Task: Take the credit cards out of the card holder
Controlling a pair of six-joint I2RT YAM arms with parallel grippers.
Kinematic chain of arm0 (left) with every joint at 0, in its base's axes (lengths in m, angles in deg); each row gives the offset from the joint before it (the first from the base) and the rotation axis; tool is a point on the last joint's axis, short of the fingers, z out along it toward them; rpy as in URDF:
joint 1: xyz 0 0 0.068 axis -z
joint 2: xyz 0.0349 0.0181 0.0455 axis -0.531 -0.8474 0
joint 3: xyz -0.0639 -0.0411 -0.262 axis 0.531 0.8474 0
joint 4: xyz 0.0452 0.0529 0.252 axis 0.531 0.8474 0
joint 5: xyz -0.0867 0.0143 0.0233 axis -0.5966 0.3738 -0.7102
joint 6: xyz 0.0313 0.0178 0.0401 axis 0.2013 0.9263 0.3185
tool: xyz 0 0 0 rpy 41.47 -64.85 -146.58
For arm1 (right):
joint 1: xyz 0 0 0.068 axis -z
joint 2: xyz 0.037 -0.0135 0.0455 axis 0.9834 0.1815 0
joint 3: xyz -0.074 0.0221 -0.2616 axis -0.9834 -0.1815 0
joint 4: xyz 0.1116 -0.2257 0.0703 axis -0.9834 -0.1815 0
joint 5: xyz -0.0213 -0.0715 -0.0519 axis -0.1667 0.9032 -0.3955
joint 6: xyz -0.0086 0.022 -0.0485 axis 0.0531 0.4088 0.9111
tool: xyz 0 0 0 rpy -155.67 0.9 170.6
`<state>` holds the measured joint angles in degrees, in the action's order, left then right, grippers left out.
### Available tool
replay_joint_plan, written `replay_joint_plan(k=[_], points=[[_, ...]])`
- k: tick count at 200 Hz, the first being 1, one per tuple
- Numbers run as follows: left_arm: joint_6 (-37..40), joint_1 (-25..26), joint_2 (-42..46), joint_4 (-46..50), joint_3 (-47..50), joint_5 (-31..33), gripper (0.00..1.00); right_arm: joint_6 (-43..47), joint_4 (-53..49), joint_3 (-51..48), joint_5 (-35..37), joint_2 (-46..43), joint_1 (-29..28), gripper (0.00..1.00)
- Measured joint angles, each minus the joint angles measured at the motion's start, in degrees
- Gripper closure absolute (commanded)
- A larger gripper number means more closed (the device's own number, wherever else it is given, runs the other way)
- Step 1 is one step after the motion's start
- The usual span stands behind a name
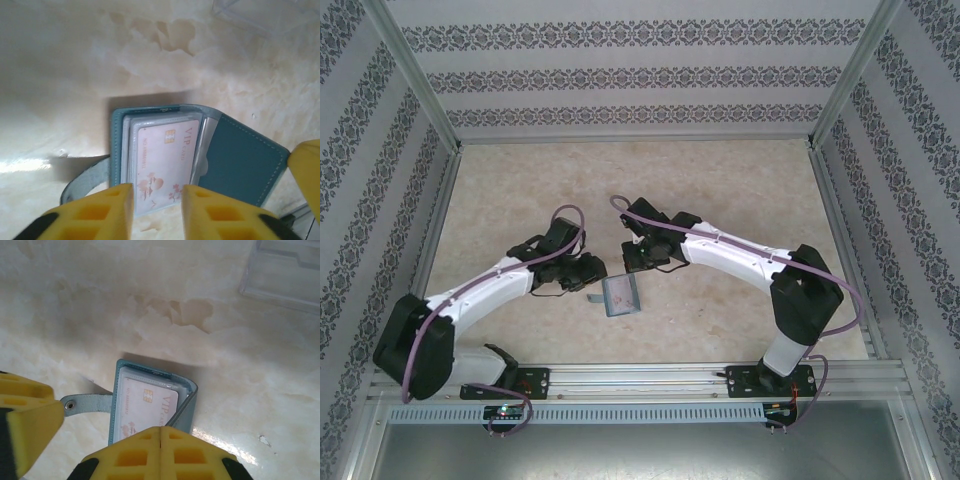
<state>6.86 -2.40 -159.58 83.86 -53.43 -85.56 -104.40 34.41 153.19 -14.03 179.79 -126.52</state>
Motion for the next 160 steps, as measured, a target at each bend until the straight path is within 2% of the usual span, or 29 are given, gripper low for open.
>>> replay_joint_plan(k=[31,75,125,160], points=[[-0.7,2.8,-7.4,-3.6,-0.2,-3.3,0.86,0.0,0.7,-1.6,-0.2,-0.2,0.5,1.00],[-1.3,5.2,-15.0,-7.6,-0.4,-6.7,0.88,0.0,-0.2,-1.8,-0.2,-0.4,0.8,1.00],[-1.3,5.2,-15.1,-8.2,-0.5,-6.6,0.89,0.1,-5.2,-1.8,2.3,-0.4,0.8,0.67],[-1.3,5.2,-15.1,-8.2,-0.5,-6.0,0.89,-0.7,-8.8,-1.9,3.8,-0.7,0.8,0.62]])
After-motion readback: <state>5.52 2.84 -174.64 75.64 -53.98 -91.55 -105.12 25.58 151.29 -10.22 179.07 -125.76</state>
